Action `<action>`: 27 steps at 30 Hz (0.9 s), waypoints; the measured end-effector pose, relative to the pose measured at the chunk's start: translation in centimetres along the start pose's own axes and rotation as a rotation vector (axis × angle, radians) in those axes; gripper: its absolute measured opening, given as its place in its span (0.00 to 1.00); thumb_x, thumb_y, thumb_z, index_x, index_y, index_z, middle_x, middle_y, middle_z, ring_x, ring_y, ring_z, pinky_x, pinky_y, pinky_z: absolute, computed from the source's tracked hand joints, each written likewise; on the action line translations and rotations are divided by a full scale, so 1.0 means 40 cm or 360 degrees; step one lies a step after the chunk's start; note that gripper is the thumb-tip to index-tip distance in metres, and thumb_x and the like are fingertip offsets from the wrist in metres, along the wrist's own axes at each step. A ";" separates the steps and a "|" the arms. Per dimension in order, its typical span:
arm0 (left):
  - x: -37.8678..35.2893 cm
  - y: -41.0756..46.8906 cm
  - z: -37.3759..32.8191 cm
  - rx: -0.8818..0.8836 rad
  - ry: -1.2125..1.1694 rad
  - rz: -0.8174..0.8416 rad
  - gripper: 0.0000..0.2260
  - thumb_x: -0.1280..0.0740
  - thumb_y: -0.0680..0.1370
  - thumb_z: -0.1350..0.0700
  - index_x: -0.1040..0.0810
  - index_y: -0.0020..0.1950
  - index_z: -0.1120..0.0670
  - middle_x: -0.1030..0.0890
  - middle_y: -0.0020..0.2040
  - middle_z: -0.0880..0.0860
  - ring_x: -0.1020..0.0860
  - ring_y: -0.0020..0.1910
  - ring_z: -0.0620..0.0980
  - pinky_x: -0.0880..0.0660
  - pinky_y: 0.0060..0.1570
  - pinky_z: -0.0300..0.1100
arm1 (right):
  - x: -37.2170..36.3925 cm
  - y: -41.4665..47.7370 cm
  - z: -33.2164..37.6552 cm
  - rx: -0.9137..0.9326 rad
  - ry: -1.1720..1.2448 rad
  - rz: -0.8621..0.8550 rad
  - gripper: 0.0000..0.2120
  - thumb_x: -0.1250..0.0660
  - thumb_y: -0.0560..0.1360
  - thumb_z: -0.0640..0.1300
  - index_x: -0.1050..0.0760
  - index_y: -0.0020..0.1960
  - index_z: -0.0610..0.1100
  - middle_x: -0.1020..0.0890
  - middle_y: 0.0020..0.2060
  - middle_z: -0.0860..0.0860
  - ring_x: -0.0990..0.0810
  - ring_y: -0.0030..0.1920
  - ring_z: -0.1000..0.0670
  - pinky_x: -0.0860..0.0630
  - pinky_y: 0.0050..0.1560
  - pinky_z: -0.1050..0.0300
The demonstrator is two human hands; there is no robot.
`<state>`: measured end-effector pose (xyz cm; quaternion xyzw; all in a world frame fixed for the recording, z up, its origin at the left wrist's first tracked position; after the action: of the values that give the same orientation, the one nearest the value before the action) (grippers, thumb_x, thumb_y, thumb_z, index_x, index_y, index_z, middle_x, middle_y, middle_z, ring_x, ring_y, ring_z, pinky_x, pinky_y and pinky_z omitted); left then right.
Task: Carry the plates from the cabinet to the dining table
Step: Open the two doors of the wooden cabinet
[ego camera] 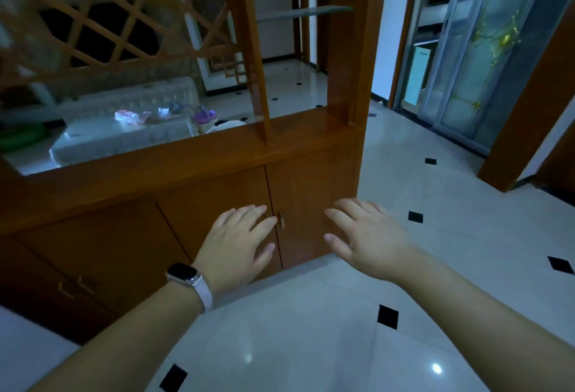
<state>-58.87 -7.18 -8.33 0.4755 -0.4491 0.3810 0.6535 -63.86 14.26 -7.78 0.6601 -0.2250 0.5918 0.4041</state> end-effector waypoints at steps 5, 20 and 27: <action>-0.015 0.045 0.005 0.0073 0.0013 0.0042 0.20 0.41 0.77 0.44 0.25 0.66 0.49 0.24 0.67 0.53 0.27 0.66 0.54 0.32 0.66 0.54 | -0.050 0.061 -0.028 0.0095 0.0080 -0.0003 0.25 0.46 0.77 0.60 0.25 0.64 0.47 0.21 0.60 0.48 0.25 0.62 0.44 0.28 0.61 0.45; -0.246 0.180 0.157 0.0209 -0.0111 0.0128 0.20 0.40 0.77 0.45 0.24 0.66 0.50 0.24 0.66 0.53 0.27 0.66 0.55 0.32 0.64 0.53 | -0.256 0.302 -0.081 0.0202 0.0130 0.0243 0.25 0.47 0.77 0.60 0.25 0.65 0.46 0.22 0.61 0.47 0.25 0.61 0.43 0.30 0.62 0.45; -0.374 0.294 0.275 0.0278 -0.0235 0.0160 0.21 0.42 0.77 0.44 0.24 0.66 0.50 0.24 0.66 0.53 0.27 0.65 0.55 0.31 0.63 0.54 | -0.336 0.461 -0.118 0.0180 0.0059 0.0367 0.25 0.46 0.77 0.60 0.27 0.66 0.48 0.23 0.62 0.48 0.26 0.63 0.44 0.31 0.64 0.45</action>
<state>-76.80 -15.83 -17.65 0.5342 -0.4844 0.4149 0.5548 -83.66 5.03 -15.91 0.6406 -0.2582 0.6582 0.2995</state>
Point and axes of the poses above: each hand's wrist, its own y-axis towards the middle knuckle, its own x-axis out of the back of the hand, z = x × y, the point moved 6 cm from there along y, towards the middle knuckle
